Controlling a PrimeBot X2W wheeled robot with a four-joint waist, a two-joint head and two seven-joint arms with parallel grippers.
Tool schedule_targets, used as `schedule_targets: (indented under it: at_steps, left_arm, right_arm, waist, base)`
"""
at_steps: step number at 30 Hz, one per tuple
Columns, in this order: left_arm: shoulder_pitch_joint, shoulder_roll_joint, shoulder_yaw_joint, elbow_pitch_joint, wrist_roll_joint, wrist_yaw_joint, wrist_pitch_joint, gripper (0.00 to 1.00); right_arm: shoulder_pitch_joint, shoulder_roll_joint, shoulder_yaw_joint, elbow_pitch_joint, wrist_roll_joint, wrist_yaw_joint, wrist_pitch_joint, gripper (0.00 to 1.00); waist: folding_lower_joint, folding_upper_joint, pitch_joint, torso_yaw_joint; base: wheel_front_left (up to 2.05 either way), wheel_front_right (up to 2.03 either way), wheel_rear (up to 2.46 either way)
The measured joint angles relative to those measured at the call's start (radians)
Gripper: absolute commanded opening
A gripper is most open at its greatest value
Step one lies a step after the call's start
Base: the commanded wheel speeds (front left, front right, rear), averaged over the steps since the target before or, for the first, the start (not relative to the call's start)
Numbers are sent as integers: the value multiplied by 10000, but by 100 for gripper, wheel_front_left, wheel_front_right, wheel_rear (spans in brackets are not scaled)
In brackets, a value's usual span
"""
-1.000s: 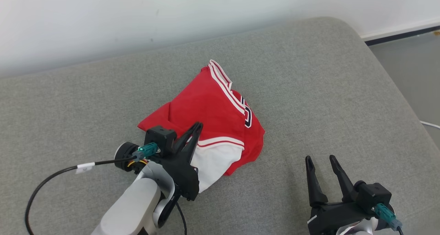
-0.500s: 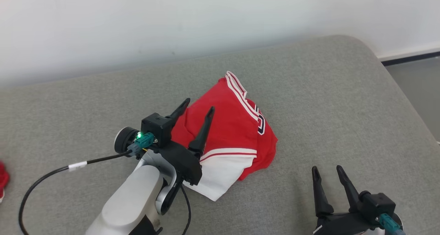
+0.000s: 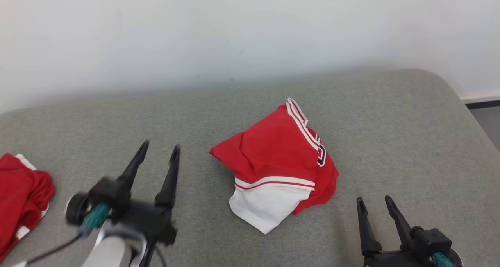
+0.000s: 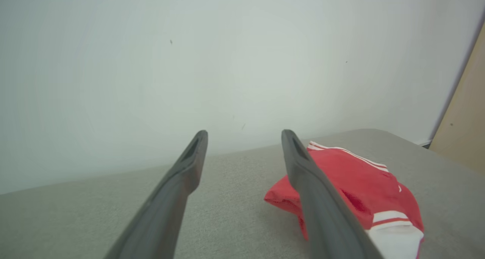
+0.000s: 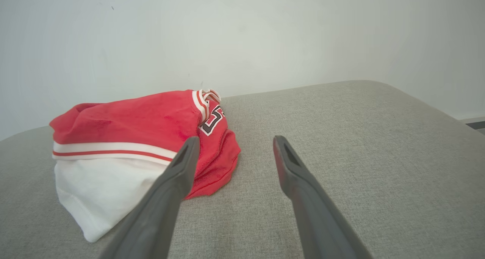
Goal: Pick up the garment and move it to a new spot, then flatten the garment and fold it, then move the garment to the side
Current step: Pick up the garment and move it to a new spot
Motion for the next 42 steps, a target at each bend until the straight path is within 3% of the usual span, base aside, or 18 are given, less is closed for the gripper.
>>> schedule_targets:
  at_steps: [6,14,33,42]
  left_arm:
    - [2132,115,1624,-1346,692,159,0,100]
    - [3856,-433,3087,-1611,1243,-73,2,100]
    - [4923,-1766,5208,-1799,3007,-846,0,100]
    - [4992,-2025,5499,-1770,3465,-1062,2,100]
  right_arm:
    - [81,4,36,-113,-84,0,0,100]
    - [243,-2,-8,-134,-105,0,0,100]
    - [419,-2,-98,-125,-180,0,0,100]
    - [446,0,-130,-81,-209,0,0,100]
  waist:
    - [0,0,-171,324]
    - [0,1,-279,602]
    - [1,0,-211,910]
    - [1,0,-203,1023]
  base:
    - [0,0,0]
    - [0,0,0]
    - [0,0,0]
    - [0,0,0]
